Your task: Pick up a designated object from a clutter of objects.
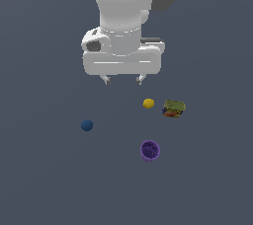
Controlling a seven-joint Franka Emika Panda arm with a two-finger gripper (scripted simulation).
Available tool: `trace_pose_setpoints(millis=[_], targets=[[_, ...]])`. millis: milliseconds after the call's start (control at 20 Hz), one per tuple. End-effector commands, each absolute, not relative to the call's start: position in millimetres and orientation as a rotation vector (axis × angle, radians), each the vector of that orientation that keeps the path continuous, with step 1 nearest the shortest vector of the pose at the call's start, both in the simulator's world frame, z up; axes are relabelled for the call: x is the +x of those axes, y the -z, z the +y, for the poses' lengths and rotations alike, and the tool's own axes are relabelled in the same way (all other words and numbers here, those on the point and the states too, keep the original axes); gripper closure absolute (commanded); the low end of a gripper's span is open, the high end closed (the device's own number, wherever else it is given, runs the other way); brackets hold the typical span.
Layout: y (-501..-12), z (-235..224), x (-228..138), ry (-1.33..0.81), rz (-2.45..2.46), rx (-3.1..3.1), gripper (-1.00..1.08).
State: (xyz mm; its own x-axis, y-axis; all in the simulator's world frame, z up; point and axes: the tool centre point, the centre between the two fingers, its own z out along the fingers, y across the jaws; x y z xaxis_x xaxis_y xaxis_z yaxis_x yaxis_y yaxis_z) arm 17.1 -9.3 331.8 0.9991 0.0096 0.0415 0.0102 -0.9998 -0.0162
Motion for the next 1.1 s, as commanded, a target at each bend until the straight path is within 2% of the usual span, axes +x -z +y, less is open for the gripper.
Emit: trace_pose_setpoints(millis=[0, 500, 1050], targets=[[-332, -9, 17, 0.065, -0.015, -3.124, -0.92], [-346, 29, 20, 0.099, -0.112, -3.115, -0.92], [-317, 5, 29, 0.087, -0.060, -3.112, -0.92]])
